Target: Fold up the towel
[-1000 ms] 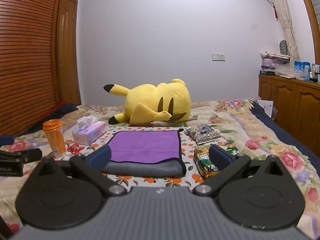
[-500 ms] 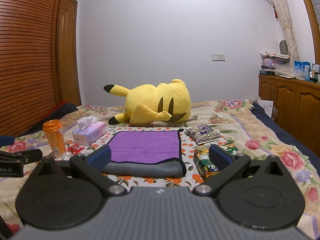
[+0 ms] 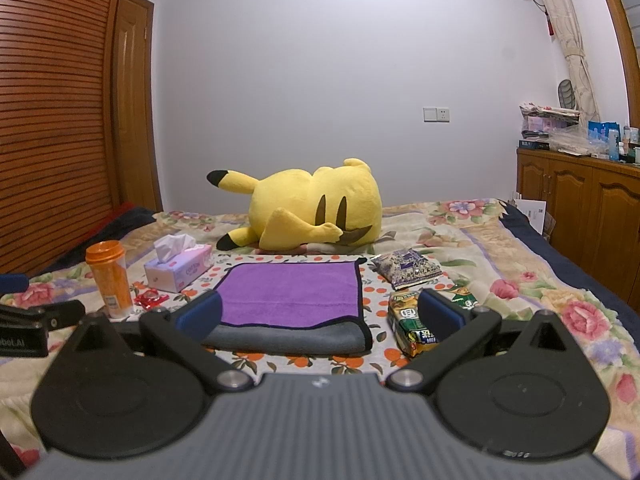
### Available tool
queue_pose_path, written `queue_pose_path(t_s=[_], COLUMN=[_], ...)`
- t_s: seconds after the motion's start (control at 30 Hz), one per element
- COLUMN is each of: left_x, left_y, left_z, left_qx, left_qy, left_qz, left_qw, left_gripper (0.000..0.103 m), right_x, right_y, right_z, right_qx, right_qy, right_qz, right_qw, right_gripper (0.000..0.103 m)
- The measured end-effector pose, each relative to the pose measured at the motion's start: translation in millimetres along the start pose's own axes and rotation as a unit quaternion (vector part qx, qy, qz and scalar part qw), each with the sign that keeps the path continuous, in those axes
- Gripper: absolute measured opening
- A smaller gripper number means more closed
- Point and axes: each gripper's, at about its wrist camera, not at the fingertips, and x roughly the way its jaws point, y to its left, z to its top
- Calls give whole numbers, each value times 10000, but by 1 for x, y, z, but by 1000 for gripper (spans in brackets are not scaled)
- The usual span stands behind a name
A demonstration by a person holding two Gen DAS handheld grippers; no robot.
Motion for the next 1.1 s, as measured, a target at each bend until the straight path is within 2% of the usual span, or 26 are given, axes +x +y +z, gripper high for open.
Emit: queue_pose_path(t_s=[1.1], left_x=[0], left_y=[0], left_z=[0], left_qx=[24], left_qy=[5], left_qz=[9], left_qw=[10000], left_gripper=[103], right_x=[1], right_y=[2], right_z=[0], right_qx=[7], right_qy=[-6], right_qz=[1], right_qw=[10000], right_gripper=[103])
